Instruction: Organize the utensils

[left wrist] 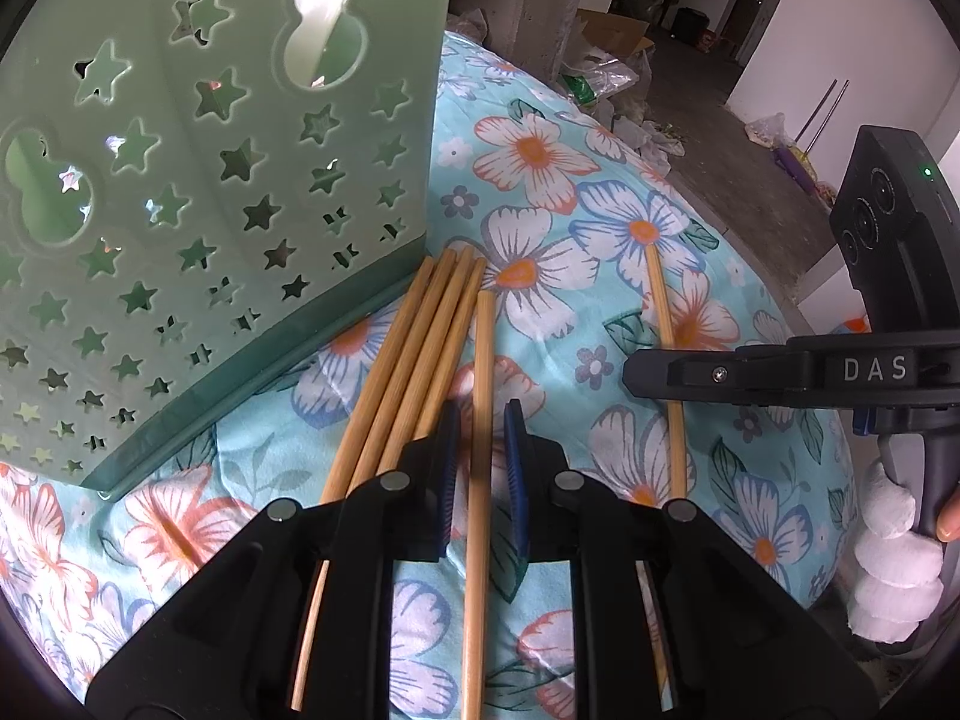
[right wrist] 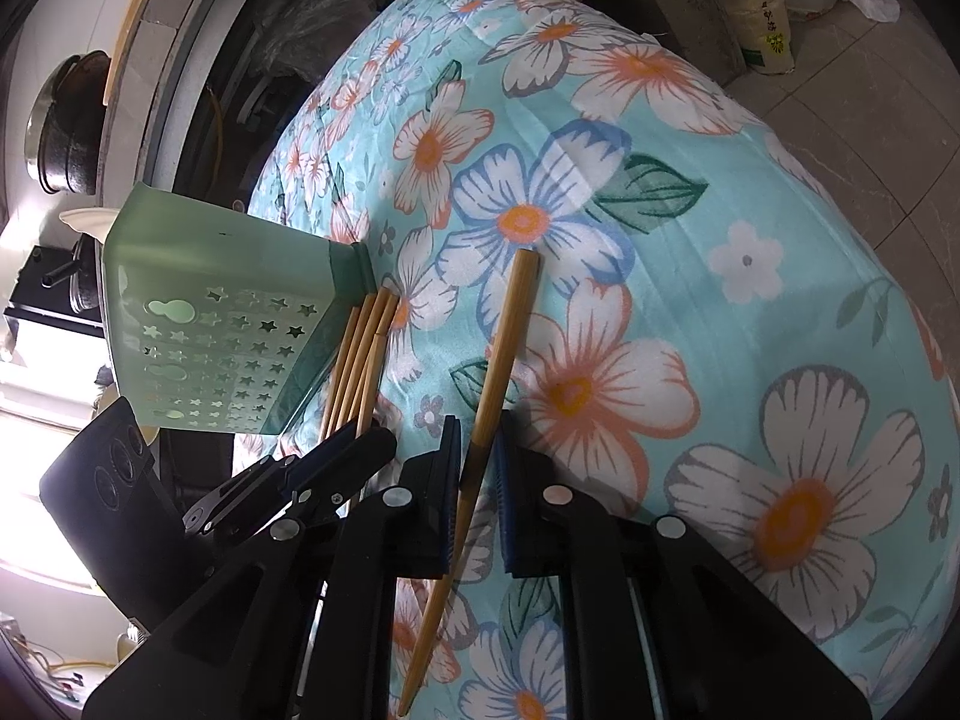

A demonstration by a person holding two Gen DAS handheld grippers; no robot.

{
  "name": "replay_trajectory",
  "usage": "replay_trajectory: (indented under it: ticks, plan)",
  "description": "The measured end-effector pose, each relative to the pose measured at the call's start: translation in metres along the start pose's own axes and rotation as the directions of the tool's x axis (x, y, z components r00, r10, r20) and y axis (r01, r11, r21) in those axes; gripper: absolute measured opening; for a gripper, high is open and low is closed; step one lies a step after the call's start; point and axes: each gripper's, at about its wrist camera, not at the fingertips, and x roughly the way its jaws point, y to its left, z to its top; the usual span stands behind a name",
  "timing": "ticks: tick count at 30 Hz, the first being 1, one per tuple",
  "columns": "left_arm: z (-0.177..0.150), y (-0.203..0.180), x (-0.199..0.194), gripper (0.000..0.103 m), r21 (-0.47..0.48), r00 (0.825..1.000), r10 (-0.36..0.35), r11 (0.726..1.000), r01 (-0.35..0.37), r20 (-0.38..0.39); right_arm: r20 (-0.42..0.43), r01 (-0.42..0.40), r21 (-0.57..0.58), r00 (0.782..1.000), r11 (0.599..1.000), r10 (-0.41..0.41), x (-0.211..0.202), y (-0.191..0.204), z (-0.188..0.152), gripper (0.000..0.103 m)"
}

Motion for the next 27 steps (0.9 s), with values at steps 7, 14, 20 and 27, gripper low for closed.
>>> replay_trajectory:
  ticks: [7,14,20,27]
  plan:
    - [0.0,-0.001,0.0,0.014,0.0,1.0,0.0,1.0,0.0,0.0,0.001,-0.001,0.001,1.0,1.0,0.001,0.0,0.0,0.0,0.01]
    - [0.0,-0.001,0.0,0.014,0.001,1.0,0.001,1.0,-0.001,0.003,0.005,-0.008,0.006,1.0,1.0,0.008,0.0,-0.003,0.001,0.01]
    - [-0.004,0.003,-0.006,0.006,0.002,1.0,0.01,1.0,-0.01,0.01,0.009,-0.03,0.016,1.0,0.999,0.03,-0.001,-0.006,0.001,0.01]
    - [-0.003,0.01,-0.012,0.005,-0.002,1.0,0.01,1.0,-0.01,0.022,0.024,-0.045,0.018,0.999,0.999,0.044,-0.008,-0.004,-0.001,0.01]
